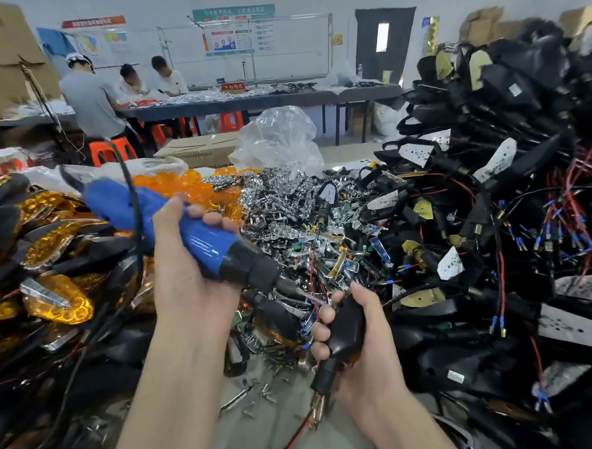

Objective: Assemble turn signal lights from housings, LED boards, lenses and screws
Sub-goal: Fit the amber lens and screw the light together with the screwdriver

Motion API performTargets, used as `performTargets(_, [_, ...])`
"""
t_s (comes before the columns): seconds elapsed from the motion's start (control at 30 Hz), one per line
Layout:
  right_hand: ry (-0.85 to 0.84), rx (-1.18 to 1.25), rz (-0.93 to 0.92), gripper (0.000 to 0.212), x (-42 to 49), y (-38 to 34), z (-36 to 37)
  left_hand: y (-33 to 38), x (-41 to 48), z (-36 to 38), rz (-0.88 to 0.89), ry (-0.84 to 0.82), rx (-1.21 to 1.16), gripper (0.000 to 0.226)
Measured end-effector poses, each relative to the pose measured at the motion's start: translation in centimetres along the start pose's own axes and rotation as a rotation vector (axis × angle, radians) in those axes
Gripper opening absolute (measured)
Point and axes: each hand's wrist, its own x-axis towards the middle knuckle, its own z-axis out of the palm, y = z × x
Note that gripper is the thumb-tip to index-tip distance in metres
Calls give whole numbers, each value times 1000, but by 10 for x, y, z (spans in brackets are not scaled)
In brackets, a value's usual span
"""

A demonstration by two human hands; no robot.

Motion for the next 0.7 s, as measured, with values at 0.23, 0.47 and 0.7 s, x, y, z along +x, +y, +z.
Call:
performTargets(0.23, [78,-132,-28,32,7,2,8,-4,2,16,181,-110,223,10])
performTargets(0.47, [104,-171,-53,29,10,2,8,-20,8,-1,216,-7,211,6])
performTargets(0.7, [120,-189,-71,29,14,4,4,-31,11,-11,185,120,160,3])
